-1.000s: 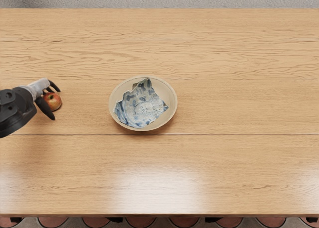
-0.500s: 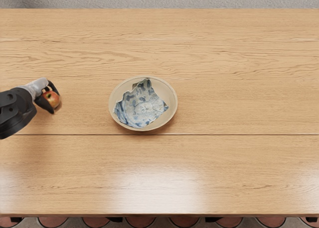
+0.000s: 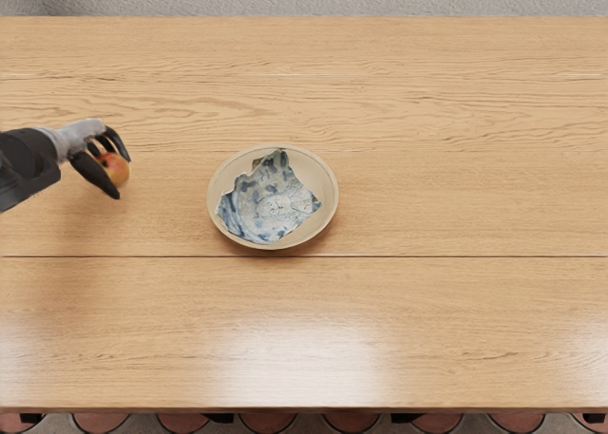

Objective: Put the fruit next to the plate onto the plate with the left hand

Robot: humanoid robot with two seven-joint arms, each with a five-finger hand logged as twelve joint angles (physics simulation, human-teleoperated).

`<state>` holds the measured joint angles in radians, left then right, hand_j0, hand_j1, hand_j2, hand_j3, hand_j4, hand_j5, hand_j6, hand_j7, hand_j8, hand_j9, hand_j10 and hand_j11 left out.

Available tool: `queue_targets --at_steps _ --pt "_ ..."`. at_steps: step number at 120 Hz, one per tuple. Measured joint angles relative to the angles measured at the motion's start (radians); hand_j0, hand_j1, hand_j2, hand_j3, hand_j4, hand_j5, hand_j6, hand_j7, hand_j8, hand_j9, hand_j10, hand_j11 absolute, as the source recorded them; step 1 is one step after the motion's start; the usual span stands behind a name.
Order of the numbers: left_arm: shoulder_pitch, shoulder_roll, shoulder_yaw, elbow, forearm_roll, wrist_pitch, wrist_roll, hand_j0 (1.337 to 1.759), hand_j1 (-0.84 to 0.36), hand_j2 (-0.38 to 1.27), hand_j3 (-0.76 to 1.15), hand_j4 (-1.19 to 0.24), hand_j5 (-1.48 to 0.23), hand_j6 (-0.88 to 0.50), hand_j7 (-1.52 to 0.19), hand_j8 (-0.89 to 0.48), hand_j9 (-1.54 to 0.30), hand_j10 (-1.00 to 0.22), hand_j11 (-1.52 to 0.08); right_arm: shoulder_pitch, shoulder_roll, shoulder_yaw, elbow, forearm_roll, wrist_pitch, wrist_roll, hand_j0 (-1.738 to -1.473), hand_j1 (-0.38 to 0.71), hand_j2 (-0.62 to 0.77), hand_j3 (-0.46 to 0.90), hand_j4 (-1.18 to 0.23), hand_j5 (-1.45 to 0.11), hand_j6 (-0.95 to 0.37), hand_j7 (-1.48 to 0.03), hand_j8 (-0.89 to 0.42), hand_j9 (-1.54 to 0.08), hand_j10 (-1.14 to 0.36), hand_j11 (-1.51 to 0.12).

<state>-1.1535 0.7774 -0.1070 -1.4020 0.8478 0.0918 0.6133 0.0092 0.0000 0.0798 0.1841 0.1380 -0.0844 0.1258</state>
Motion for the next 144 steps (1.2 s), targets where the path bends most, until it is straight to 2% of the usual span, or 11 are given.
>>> queue_targets --at_steps 16,28,40,50,73,79,84,89,98,129,144 --pt "-0.015 0.000 -0.067 -0.028 -0.138 -0.115 -0.001 1.649 -0.27 0.26 0.00 -0.51 -1.20 -0.25 -1.19 -0.30 -1.17 -0.82 -1.14 0.003 0.000 0.000 0.000 0.000 0.000 0.000 -1.658 -0.31 -0.01 0.00 -0.04 -0.05 -0.04 -0.05 -0.03 -0.05 -0.03 -0.05" --pt "-0.052 -0.005 -0.094 -0.036 -0.235 -0.172 -0.001 1.649 -0.32 0.34 0.00 -0.50 -1.22 -0.22 -1.19 -0.28 -1.17 -0.81 -1.15 0.004 0.000 0.000 -0.001 0.000 0.000 0.000 -1.658 -0.31 -0.01 0.00 -0.04 -0.05 -0.04 -0.05 -0.03 -0.05 -0.03 -0.05" --pt "-0.088 -0.027 -0.107 -0.038 -0.312 -0.206 -0.002 1.650 -0.32 0.38 0.00 -0.49 -1.22 -0.22 -1.18 -0.29 -1.17 -0.78 -1.15 0.005 0.000 0.000 -0.002 0.000 0.000 -0.001 -1.658 -0.31 -0.01 0.00 -0.04 -0.05 -0.04 -0.05 -0.03 -0.05 -0.03 -0.05" --pt "-0.115 -0.080 -0.110 -0.039 -0.350 -0.224 -0.001 1.650 -0.30 0.35 0.00 -0.51 -1.24 -0.22 -1.19 -0.27 -1.17 -0.78 -1.15 0.006 0.000 0.000 -0.002 0.000 0.000 -0.001 -1.658 -0.31 -0.01 0.00 -0.04 -0.05 -0.04 -0.05 -0.04 -0.05 -0.03 -0.05" --pt "-0.140 -0.156 -0.110 -0.034 -0.371 -0.225 -0.002 1.651 -0.33 0.41 0.00 -0.50 -1.26 -0.24 -1.19 -0.27 -1.18 -0.74 -1.15 0.006 0.000 0.000 -0.003 0.000 0.000 -0.001 -1.658 -0.31 -0.01 0.00 -0.04 -0.05 -0.04 -0.05 -0.03 -0.05 -0.03 -0.05" --pt "-0.138 -0.175 -0.109 -0.032 -0.372 -0.222 -0.002 1.651 -0.34 0.53 0.00 -0.54 -1.28 -0.22 -1.19 -0.29 -1.18 -0.73 -1.15 0.006 0.000 0.000 -0.003 0.000 0.000 -0.001 -1.658 -0.31 -0.01 0.00 -0.04 -0.05 -0.04 -0.05 -0.03 -0.05 -0.03 -0.05" --pt "-0.138 -0.188 -0.109 -0.028 -0.372 -0.215 -0.002 1.652 -0.33 0.46 0.00 -0.56 -1.28 -0.22 -1.19 -0.29 -1.17 -0.73 -1.15 0.006 0.000 0.001 -0.003 0.000 0.000 -0.001 -1.658 -0.31 -0.01 0.00 -0.04 -0.05 -0.04 -0.05 -0.03 -0.05 -0.03 -0.05" --pt "-0.139 -0.195 -0.108 -0.025 -0.372 -0.211 -0.002 1.652 -0.35 0.50 0.00 -0.56 -1.28 -0.22 -1.18 -0.29 -1.17 -0.73 -1.15 0.006 0.000 0.001 -0.003 0.000 0.000 -0.002 -1.658 -0.31 -0.01 0.00 -0.04 -0.05 -0.04 -0.05 -0.03 -0.05 -0.03 -0.05" --pt "-0.144 -0.204 -0.107 -0.021 -0.370 -0.206 -0.002 1.652 -0.36 0.58 0.00 -0.57 -1.26 -0.27 -1.19 -0.28 -1.17 -0.73 -1.15 0.006 0.000 0.001 -0.003 0.000 0.000 -0.002 -1.658 -0.31 -0.01 0.00 -0.04 -0.05 -0.04 -0.05 -0.04 -0.05 -0.03 -0.05" --pt "-0.146 -0.219 -0.107 -0.012 -0.369 -0.200 -0.003 1.653 -0.42 0.69 0.00 -0.74 -1.23 -0.26 -1.16 -0.30 -1.14 -0.75 -1.14 0.006 0.000 0.001 -0.003 0.000 0.000 -0.001 -1.658 -0.31 -0.01 0.00 -0.04 -0.05 -0.04 -0.05 -0.03 -0.05 -0.03 -0.05" --pt "-0.146 -0.239 -0.107 -0.010 -0.366 -0.178 -0.003 1.655 -0.38 0.54 0.00 -0.70 -1.04 -0.34 -0.98 -0.39 -0.98 -0.69 -0.98 0.006 0.000 0.001 -0.003 0.000 0.000 -0.001 -1.658 -0.31 -0.01 0.00 -0.04 -0.05 -0.04 -0.05 -0.03 -0.05 -0.03 -0.05"
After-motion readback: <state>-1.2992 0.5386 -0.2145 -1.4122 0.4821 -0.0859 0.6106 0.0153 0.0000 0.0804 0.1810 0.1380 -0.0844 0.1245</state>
